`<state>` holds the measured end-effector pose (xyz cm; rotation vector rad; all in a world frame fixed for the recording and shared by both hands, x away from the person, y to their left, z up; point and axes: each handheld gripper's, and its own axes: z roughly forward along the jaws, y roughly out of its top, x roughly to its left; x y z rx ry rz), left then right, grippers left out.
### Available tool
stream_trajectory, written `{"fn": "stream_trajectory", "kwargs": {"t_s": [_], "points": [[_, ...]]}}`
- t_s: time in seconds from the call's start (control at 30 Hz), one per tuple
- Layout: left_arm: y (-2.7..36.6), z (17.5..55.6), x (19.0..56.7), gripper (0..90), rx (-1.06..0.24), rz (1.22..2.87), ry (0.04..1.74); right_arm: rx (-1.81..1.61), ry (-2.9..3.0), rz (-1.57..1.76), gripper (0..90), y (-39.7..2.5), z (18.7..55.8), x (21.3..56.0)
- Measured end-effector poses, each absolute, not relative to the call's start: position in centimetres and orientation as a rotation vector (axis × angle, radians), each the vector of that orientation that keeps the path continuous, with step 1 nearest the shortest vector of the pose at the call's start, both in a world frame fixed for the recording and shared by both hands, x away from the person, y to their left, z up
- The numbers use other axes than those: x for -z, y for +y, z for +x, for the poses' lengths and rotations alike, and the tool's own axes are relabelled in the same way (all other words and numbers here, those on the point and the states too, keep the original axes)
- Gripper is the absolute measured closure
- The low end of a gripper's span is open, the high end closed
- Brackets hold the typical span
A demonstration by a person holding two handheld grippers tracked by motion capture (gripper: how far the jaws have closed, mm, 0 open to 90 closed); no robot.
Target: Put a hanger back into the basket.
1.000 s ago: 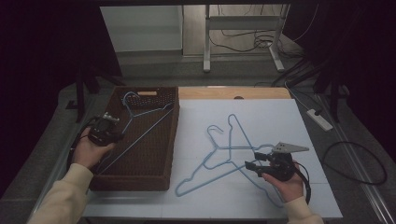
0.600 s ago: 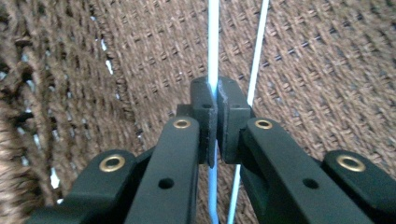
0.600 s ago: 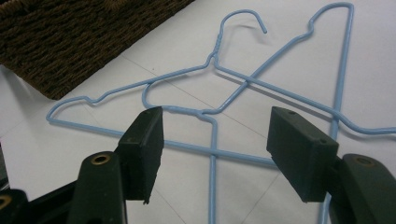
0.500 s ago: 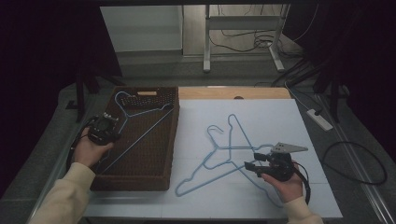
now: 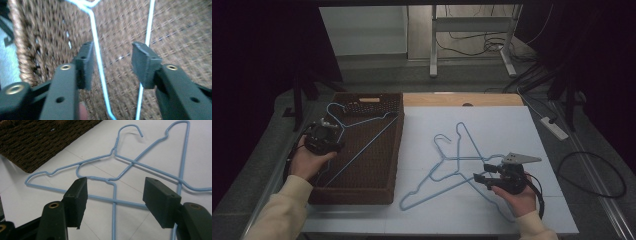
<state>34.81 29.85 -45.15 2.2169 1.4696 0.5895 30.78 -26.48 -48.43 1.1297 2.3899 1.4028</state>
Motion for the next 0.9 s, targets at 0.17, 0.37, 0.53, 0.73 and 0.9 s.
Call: {"fn": "stream_trajectory", "kwargs": {"t_s": [0.17,0.37,0.53,0.73,0.9], "points": [[29.2,33.3,43.1,39.3,-0.566,2.143,1.342,-1.403,2.39,1.128,37.3,-26.5,30.8,48.4],[28.5,31.8,41.5,35.1,-0.503,2.061,1.239,-1.414,2.378,1.137,37.3,-26.8,30.9,48.3],[28.0,30.6,40.5,33.0,-0.471,2.004,1.18,-1.399,2.375,1.135,37.3,-27.0,30.9,48.3],[27.0,29.3,40.0,32.3,-0.412,1.965,1.116,-1.381,2.385,1.107,37.2,-27.0,31.0,48.1],[25.5,28.2,40.0,31.8,-0.395,1.967,1.047,-1.375,2.375,1.112,37.2,-27.3,31.1,48.0]]}}
